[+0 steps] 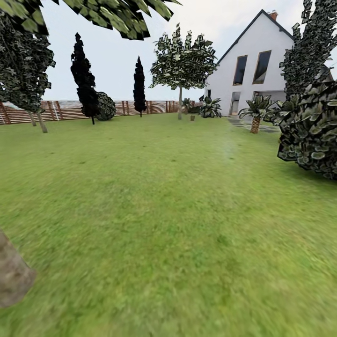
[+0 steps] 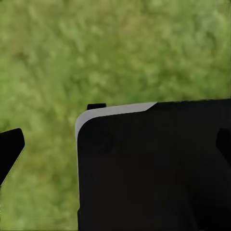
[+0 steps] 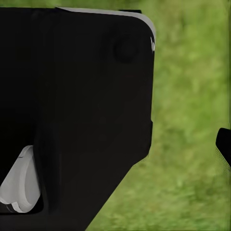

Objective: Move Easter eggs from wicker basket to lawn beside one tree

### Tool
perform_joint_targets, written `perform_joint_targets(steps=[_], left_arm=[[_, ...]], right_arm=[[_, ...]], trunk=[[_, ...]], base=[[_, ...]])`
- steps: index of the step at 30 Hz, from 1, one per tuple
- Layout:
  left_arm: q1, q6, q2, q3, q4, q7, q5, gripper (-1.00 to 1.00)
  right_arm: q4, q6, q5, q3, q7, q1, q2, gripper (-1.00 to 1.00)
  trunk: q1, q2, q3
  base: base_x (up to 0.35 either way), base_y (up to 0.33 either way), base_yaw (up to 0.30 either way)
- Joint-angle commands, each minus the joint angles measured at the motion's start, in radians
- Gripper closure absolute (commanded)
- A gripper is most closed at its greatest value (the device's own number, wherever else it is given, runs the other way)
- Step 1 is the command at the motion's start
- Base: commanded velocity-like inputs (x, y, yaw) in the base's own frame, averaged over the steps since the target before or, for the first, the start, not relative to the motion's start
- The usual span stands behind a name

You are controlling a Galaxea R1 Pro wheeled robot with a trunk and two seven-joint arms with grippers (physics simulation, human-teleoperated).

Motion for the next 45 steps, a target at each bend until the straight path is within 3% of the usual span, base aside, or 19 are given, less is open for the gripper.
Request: perform_joint_targets(steps=[1,45], left_arm=[[-0.001,-0.003,0.000,-0.001,0.001,-0.002,-0.001,-1.00],[-0.001,-0.004,0.001,-0.002,0.001,-0.002,-0.001,-1.00]], right_arm=[[-0.001,-0.002,0.001,-0.001,0.000,0.000,0.000,-1.00],[-0.001,-0.002,0.002,-0.001,0.000,0.000,0.000,-1.00]], trunk=[[0.001,-0.001,-0.001],[0.001,-0.001,-0.001]], base=[[0.325,0.000,0.000],[0.315,0.000,0.000]])
